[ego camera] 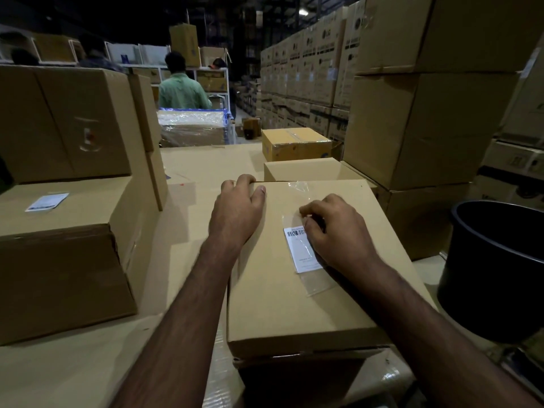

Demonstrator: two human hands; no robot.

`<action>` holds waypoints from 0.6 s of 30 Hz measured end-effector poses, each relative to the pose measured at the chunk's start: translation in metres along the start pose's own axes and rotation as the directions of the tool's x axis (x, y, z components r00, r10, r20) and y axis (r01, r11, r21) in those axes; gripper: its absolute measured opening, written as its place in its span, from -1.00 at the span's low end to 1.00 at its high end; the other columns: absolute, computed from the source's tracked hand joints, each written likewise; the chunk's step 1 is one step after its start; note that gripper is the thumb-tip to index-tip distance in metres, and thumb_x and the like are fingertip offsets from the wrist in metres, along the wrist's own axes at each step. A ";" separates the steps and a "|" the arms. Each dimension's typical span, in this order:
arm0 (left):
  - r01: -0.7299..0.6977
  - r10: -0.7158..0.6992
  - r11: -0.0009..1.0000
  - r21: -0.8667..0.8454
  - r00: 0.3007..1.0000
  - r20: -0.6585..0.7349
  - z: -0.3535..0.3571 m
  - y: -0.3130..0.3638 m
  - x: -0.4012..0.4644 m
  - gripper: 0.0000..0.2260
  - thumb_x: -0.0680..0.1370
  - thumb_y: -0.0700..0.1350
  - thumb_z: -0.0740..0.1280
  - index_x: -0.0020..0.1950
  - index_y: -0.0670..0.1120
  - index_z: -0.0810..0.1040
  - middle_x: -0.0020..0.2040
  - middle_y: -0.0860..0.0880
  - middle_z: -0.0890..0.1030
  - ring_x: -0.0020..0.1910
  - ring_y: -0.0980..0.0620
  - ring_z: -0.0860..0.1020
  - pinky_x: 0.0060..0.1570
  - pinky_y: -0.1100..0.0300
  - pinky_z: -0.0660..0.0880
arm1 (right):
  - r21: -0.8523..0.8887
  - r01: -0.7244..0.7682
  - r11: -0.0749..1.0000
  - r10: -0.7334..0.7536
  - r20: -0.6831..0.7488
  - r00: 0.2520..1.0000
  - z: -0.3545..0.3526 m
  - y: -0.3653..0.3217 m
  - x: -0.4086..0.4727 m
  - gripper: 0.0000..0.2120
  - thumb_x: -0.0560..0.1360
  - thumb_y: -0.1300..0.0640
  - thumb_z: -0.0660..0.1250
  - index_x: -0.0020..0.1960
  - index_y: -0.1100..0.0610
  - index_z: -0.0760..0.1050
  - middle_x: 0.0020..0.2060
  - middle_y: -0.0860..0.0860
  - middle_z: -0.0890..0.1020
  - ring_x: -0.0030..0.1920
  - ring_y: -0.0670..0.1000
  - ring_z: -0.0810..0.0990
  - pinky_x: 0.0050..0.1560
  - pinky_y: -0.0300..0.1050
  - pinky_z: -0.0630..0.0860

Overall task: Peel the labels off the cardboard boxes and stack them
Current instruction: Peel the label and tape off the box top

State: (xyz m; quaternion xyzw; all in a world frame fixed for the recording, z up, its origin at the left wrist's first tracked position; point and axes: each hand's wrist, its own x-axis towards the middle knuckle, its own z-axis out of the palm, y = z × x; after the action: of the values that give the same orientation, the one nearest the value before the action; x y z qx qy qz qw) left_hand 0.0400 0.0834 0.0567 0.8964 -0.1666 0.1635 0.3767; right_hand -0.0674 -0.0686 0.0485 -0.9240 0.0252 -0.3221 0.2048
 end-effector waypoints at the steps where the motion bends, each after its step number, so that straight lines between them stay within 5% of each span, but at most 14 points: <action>1: -0.001 0.001 1.000 0.001 1.000 0.000 0.000 0.000 0.000 -0.65 0.67 0.08 0.15 0.41 -0.02 0.43 0.33 -0.17 0.45 0.24 -0.18 0.49 0.18 0.03 0.42 | 0.009 -0.002 1.000 0.002 -0.005 1.000 0.000 0.000 0.000 -0.80 0.56 0.13 0.30 0.13 0.06 0.63 -0.06 0.02 0.55 -0.09 0.02 0.54 -0.08 -0.04 0.51; 9: -0.008 0.008 1.000 0.010 1.000 0.000 -0.001 0.001 -0.002 -0.64 0.68 0.08 0.15 0.43 -0.02 0.41 0.35 -0.18 0.43 0.25 -0.18 0.49 0.17 0.05 0.41 | 0.046 0.002 0.999 0.000 -0.039 0.999 -0.001 0.000 0.001 -0.92 0.53 0.15 0.36 -0.05 0.05 0.64 -0.16 -0.02 0.55 -0.16 -0.02 0.50 -0.18 -0.11 0.42; 18: -0.007 0.007 1.000 0.001 1.000 -0.011 -0.002 0.002 -0.004 -0.64 0.68 0.07 0.15 0.43 -0.03 0.41 0.36 -0.18 0.43 0.25 -0.17 0.49 0.08 0.13 0.35 | 0.119 0.035 0.992 -0.032 -0.028 0.999 -0.004 -0.001 -0.007 -0.93 0.58 0.14 0.28 0.00 0.06 0.55 -0.10 -0.04 0.56 -0.11 -0.05 0.49 -0.13 -0.03 0.48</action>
State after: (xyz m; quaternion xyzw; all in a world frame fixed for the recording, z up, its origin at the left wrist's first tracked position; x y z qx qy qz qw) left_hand 0.0351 0.0846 0.0571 0.8951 -0.1676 0.1699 0.3765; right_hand -0.0752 -0.0679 0.0477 -0.9061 -0.0069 -0.3383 0.2538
